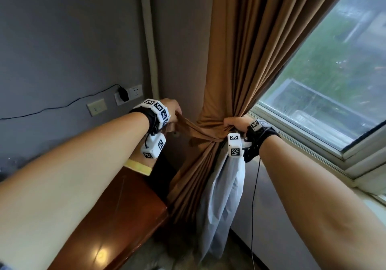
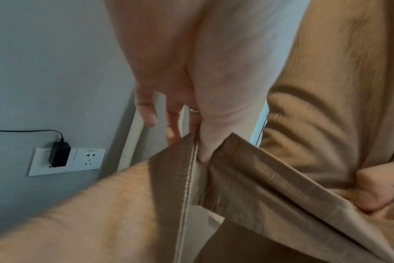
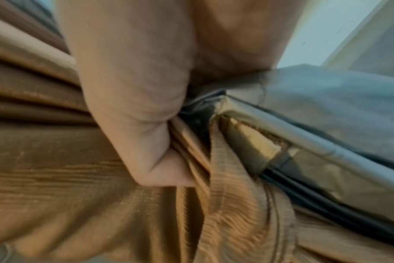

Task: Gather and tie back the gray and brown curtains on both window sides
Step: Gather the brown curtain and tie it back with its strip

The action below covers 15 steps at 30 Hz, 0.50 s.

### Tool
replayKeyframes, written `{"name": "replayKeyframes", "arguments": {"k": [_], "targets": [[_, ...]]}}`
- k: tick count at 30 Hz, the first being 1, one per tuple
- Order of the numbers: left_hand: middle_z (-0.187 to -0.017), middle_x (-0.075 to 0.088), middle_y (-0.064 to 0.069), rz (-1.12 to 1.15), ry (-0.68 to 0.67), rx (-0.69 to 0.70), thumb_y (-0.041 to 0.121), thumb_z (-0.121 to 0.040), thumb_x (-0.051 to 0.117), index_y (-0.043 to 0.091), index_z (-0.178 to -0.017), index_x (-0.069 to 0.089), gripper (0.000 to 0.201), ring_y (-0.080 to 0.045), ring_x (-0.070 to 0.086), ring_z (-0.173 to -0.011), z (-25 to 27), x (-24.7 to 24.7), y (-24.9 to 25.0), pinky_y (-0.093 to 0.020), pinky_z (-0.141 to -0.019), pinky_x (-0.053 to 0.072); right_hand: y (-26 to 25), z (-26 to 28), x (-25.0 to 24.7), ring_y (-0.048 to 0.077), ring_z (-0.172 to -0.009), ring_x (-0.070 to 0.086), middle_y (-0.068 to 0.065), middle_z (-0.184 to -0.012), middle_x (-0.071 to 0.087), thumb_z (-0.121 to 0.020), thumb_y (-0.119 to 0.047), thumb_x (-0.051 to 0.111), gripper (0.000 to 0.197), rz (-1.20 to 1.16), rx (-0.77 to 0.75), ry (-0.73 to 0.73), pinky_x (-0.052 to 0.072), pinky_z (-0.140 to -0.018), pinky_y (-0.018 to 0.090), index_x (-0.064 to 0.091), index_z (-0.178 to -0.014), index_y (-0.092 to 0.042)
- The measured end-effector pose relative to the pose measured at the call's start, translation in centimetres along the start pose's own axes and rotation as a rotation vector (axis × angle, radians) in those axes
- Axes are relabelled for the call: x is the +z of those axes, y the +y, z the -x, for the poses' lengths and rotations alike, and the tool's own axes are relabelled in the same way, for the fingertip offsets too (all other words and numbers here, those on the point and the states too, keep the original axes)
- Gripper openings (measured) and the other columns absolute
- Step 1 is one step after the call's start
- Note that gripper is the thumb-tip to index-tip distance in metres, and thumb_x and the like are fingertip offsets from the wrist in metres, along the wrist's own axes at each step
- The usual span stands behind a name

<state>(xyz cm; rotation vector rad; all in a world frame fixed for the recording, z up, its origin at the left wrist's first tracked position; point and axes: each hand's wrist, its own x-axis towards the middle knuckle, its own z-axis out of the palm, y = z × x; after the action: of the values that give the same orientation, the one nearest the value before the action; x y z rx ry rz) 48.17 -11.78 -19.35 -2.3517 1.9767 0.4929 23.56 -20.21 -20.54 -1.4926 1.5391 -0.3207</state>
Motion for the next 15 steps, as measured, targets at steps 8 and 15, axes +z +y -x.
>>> {"name": "replayKeyframes", "arguments": {"k": [8, 15], "targets": [[-0.097, 0.066, 0.01, -0.084, 0.241, 0.033, 0.008, -0.087, 0.05, 0.039, -0.085, 0.069, 0.036, -0.021, 0.055, -0.113, -1.7, -0.5, -0.3, -0.043, -0.096, 0.037, -0.1, 1.1, 0.9, 0.023, -0.051, 0.052, 0.013, -0.072, 0.06, -0.061, -0.022, 0.075, 0.03, 0.066, 0.086, -0.056, 0.038, -0.046, 0.021, 0.063, -0.083, -0.005], [-0.096, 0.07, 0.001, 0.121, 0.283, 0.026, 0.016, -0.086, 0.057, 0.036, -0.07, 0.07, 0.029, -0.027, 0.065, -0.094, -3.3, -0.2, 0.3, -0.036, -0.082, 0.054, 1.0, 0.3, 2.1, 0.032, -0.077, 0.056, 0.018, -0.083, 0.061, -0.039, -0.021, 0.083, 0.052, 0.029, 0.094, -0.145, 0.041, -0.07, 0.042, 0.065, -0.085, -0.004]]}}
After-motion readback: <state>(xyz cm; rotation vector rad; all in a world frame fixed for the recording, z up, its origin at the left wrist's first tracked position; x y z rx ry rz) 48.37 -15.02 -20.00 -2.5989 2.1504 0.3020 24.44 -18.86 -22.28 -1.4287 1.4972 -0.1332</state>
